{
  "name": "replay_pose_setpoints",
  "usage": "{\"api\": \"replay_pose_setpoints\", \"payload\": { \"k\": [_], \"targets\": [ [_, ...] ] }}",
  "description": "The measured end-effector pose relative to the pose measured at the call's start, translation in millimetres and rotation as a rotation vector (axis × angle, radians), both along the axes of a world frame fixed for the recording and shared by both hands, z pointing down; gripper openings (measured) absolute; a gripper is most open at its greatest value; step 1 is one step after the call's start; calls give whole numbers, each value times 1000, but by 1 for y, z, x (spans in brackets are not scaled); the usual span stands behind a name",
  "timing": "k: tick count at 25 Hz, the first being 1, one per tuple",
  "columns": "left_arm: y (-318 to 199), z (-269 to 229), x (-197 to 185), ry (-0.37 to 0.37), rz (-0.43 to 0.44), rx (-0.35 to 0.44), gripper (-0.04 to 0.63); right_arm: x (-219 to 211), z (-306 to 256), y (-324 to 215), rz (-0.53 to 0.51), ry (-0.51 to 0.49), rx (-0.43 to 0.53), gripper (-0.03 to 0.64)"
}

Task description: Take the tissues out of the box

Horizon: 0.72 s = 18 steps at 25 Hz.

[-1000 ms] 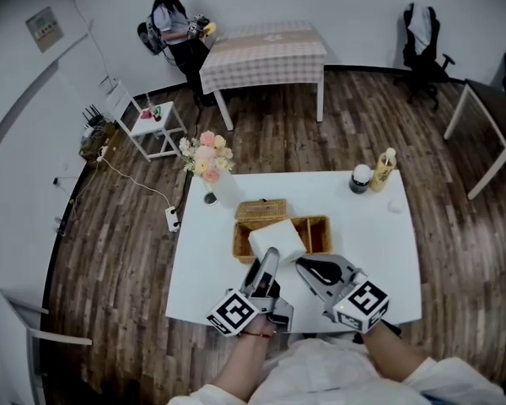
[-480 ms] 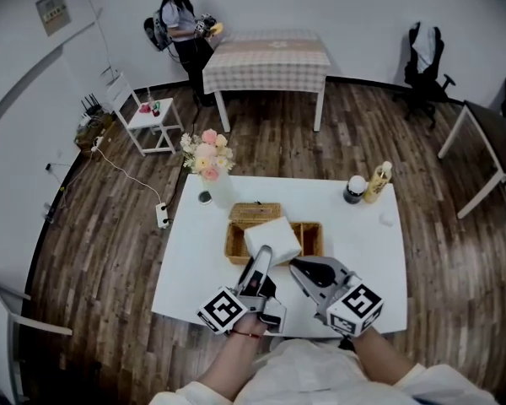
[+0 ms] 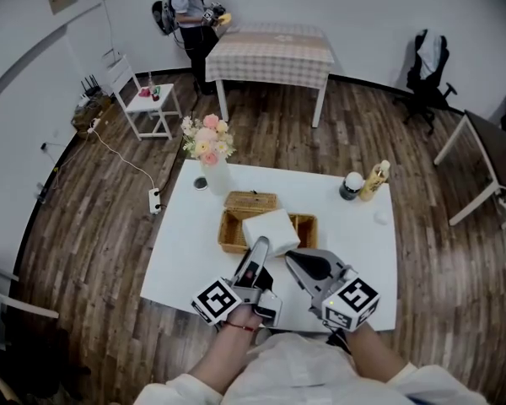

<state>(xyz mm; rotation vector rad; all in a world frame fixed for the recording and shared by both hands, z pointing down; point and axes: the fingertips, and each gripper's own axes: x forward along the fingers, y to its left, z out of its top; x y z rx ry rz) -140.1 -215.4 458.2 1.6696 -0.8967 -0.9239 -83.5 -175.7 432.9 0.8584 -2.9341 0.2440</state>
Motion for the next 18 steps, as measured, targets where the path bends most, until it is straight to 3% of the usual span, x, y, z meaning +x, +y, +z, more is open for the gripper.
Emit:
{"api": "replay_pose_setpoints", "payload": {
  "k": [18],
  "targets": [
    [-2,3,-3,36,-9,-17,249,-4,-4,0,-25,2,-13,32]
  ]
}}
